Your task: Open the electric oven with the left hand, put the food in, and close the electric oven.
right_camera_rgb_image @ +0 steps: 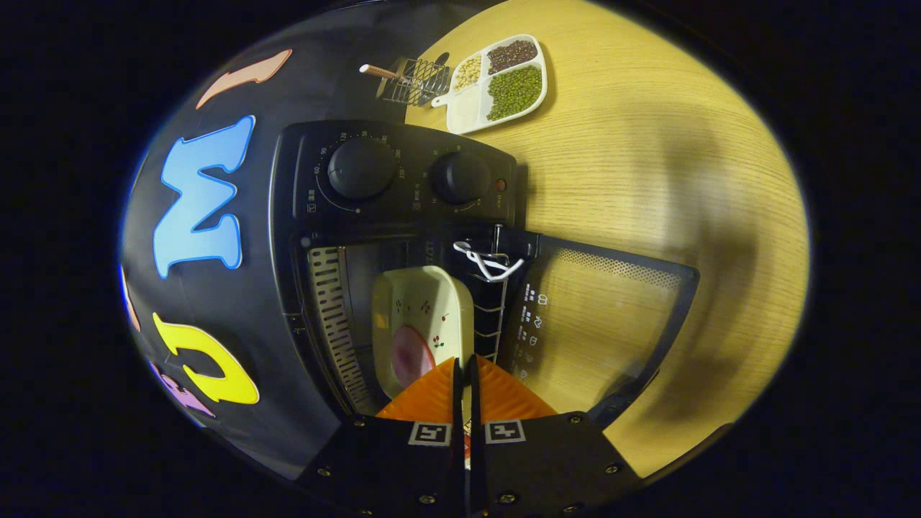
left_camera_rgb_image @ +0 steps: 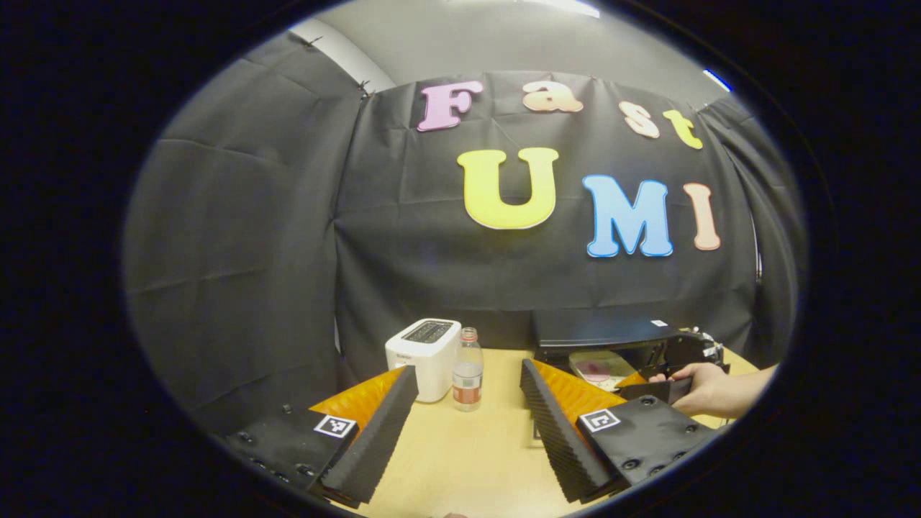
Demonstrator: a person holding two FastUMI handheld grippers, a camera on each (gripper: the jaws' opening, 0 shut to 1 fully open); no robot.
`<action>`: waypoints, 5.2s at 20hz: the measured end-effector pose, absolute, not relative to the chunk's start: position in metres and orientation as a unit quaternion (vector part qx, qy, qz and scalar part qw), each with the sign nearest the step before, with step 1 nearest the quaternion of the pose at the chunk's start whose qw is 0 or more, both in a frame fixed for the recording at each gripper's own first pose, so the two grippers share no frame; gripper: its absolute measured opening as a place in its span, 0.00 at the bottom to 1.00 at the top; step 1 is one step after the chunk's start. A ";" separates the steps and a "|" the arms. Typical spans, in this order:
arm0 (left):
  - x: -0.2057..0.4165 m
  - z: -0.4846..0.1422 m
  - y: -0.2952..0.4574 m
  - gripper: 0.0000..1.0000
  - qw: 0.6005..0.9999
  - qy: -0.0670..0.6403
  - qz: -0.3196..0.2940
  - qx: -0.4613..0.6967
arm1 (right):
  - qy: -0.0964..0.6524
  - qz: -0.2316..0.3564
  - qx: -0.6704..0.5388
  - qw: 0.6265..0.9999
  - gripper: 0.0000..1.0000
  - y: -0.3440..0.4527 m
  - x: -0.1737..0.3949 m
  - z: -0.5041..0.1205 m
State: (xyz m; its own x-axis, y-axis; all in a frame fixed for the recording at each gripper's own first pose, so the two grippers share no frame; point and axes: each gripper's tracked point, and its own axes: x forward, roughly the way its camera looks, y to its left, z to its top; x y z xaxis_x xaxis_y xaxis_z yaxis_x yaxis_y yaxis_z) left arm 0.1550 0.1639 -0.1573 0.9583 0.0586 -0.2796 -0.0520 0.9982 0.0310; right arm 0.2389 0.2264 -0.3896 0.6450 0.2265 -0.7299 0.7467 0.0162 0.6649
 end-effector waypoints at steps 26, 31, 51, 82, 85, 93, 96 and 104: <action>0.144 -0.202 0.056 0.90 0.982 0.176 -0.059 -0.020 | 0.308 0.047 0.429 0.848 0.97 0.163 0.156 -0.239; 0.136 -0.239 0.029 1.00 0.975 0.209 -0.077 -0.014 | 0.267 0.067 0.325 0.905 0.97 0.120 0.129 -0.201; 0.138 -0.434 -0.071 0.98 0.911 0.387 -0.144 0.007 | 0.170 -0.021 0.007 0.985 0.98 0.003 0.057 -0.141; 0.191 -0.367 -0.083 0.97 0.949 0.294 -0.112 0.032 | 0.169 -0.030 0.030 0.985 0.98 -0.005 0.055 -0.138; 0.207 -0.356 -0.088 1.00 0.954 0.274 -0.116 0.032 | 0.171 -0.030 0.031 0.984 0.98 -0.006 0.056 -0.140; 0.251 -0.265 -0.106 0.97 0.970 0.201 -0.136 0.020 | 0.149 -0.018 0.034 0.988 0.98 -0.004 0.063 -0.129; 0.228 -0.213 -0.110 1.00 0.976 0.168 -0.137 0.017 | 0.133 -0.009 0.038 0.990 0.98 -0.015 0.060 -0.114; 0.137 -0.091 -0.105 1.00 0.992 0.080 -0.093 0.009 | 0.084 0.037 0.008 0.996 0.98 -0.056 0.029 -0.068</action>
